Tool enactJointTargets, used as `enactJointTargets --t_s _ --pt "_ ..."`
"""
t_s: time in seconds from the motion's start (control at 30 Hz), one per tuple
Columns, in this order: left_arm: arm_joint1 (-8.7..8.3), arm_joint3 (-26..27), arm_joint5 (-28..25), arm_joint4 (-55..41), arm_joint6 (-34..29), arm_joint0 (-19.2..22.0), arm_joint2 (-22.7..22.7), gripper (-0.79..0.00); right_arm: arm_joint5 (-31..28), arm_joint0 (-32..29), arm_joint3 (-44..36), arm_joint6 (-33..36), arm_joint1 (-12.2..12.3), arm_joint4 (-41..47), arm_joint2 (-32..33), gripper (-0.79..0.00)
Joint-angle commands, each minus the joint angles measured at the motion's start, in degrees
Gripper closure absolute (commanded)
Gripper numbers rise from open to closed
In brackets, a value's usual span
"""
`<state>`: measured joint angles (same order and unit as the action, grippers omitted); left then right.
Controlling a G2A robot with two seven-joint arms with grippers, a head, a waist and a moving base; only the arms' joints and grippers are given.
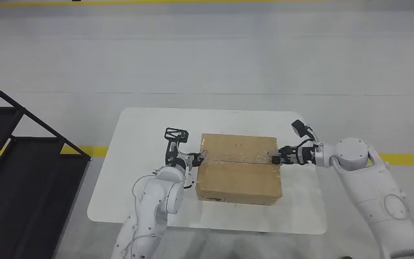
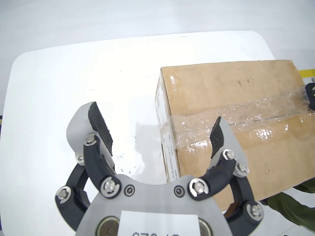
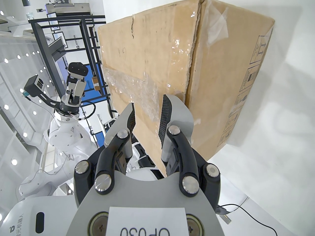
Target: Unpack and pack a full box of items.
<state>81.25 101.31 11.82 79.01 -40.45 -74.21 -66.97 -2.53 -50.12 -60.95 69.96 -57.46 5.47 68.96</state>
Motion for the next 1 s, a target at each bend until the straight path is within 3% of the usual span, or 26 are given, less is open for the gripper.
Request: enactJointTargets --t_s 0.0,0.6,0.67,0.77,0.97 --pt "0.0 0.0 0.0 0.0 0.0 0.0 0.0 -0.785 0.0 0.6 -0.1 0.0 -0.3 0.0 -1.0 -0.262" --pt "0.0 0.0 0.0 0.0 0.0 0.0 0.0 -0.785 -0.6 5.3 3.7 -2.1 -2.9 0.9 -8.7 -0.246" --pt "0.0 0.0 0.0 0.0 0.0 0.0 0.0 -0.785 -0.4 5.8 4.3 -2.9 -3.3 1.1 -9.4 -0.209" --pt "0.0 0.0 0.0 0.0 0.0 0.0 0.0 -0.785 -0.2 6.5 5.0 -3.6 -3.8 1.4 -10.6 0.0" --pt "0.0 0.0 0.0 0.0 0.0 0.0 0.0 -0.785 -0.8 7.8 6.6 -4.8 -4.5 1.5 -11.9 0.0"
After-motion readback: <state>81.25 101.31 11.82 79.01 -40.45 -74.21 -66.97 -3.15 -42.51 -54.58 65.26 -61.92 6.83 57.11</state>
